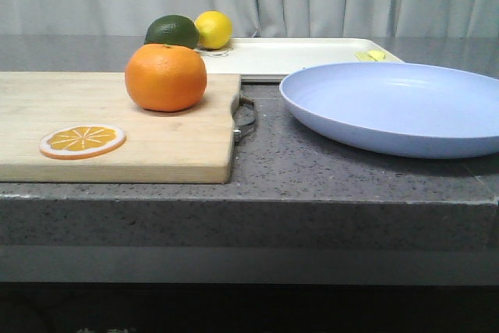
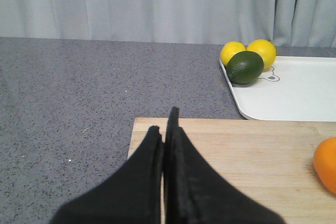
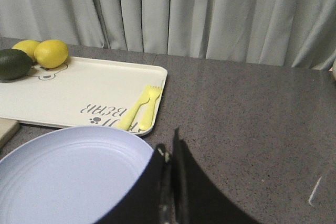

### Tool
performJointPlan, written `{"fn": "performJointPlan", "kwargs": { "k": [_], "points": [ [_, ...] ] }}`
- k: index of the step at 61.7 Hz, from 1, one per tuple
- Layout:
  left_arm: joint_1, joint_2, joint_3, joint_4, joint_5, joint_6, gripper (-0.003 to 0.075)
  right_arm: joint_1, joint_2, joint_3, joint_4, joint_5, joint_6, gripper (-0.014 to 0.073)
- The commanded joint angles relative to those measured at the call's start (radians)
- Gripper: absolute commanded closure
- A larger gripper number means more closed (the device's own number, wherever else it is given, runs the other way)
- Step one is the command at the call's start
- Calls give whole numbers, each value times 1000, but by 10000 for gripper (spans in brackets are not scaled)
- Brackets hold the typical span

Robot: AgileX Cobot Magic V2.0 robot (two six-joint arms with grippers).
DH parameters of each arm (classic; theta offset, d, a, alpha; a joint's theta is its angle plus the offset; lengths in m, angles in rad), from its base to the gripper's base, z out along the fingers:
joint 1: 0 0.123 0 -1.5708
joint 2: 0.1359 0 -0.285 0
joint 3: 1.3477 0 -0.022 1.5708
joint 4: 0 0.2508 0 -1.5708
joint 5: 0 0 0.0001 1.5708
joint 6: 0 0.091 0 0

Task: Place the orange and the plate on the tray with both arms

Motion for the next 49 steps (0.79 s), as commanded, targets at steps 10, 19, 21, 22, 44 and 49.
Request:
{"fn": "performJointPlan", "kwargs": {
  "k": [10, 19, 21, 22, 44, 49],
  "points": [
    [1, 10, -39, -2, -91, -10, 666, -3, 19, -36, -1, -75, 2, 393],
    [1, 10, -39, -2, -91, -10, 325, -3, 19, -36, -1, -74, 2, 18],
    [1, 10, -39, -2, -91, -10, 250, -3, 19, -36, -1, -74, 2, -45],
    [1, 10, -39, -2, -93, -10, 197, -3, 19, -36, -1, -74, 2, -65],
    [1, 12, -39, -2, -98, -10, 48, -3, 19, -36, -1, -69, 2, -49],
    [1, 18, -37, -10, -119, -10, 48, -3, 19, -36, -1, -69, 2, -49]
  ]
}}
